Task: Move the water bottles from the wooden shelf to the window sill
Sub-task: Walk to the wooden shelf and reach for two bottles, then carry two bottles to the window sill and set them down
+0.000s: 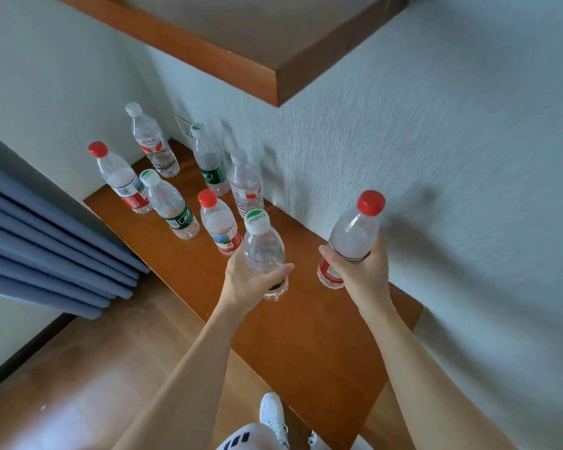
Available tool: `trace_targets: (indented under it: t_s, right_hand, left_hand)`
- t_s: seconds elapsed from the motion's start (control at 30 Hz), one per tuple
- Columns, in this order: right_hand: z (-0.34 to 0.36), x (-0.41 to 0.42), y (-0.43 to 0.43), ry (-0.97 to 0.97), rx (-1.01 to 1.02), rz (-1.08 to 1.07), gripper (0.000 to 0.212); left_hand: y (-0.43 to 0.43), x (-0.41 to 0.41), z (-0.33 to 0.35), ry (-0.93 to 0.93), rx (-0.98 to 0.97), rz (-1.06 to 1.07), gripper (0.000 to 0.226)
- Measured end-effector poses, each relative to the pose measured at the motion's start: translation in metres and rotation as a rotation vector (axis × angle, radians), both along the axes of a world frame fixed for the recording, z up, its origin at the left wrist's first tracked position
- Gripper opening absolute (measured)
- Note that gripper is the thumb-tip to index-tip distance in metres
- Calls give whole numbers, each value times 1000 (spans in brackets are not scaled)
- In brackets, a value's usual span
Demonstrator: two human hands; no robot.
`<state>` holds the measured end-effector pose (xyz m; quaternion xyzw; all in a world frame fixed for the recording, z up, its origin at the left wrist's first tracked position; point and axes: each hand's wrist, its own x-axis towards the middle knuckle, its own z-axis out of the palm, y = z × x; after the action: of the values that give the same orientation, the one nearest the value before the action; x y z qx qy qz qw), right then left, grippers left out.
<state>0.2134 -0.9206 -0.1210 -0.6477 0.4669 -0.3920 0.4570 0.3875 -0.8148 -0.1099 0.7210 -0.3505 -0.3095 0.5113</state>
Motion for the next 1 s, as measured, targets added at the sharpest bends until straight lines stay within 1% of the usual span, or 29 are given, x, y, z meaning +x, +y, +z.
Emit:
trace_targets:
  t_s: [0.13, 0.27, 0.37, 0.5, 0.67, 0.77, 0.9, 1.0]
  right_hand:
    - [38, -6, 17, -26, -98, -9, 76]
    - [58, -12, 35, -40, -169, -4, 79]
    - [65, -15, 48, -54, -187, 26, 74]
    - [66, -14, 58, -57, -207, 86, 72]
    - [61, 5, 76, -49, -173, 272, 78]
    - [57, 22, 97, -47, -172, 422, 73]
    - [53, 47, 139, -65, -105, 638, 65]
    - [54, 66, 172, -80, -85, 781, 64]
  left_hand:
    - [16, -16, 41, 20, -104, 27, 53]
    - [38, -28, 65, 72, -169, 110, 59]
    - [50, -29, 76, 81, -205, 161, 62]
    - [68, -30, 85, 82, -239, 252, 56]
    - [111, -31, 85, 114, -275, 421, 63]
    - [147, -33, 82, 98, -282, 552, 73]
    - [207, -39, 78, 79, -257, 743, 66]
    - [253, -44, 76, 62, -235, 886, 63]
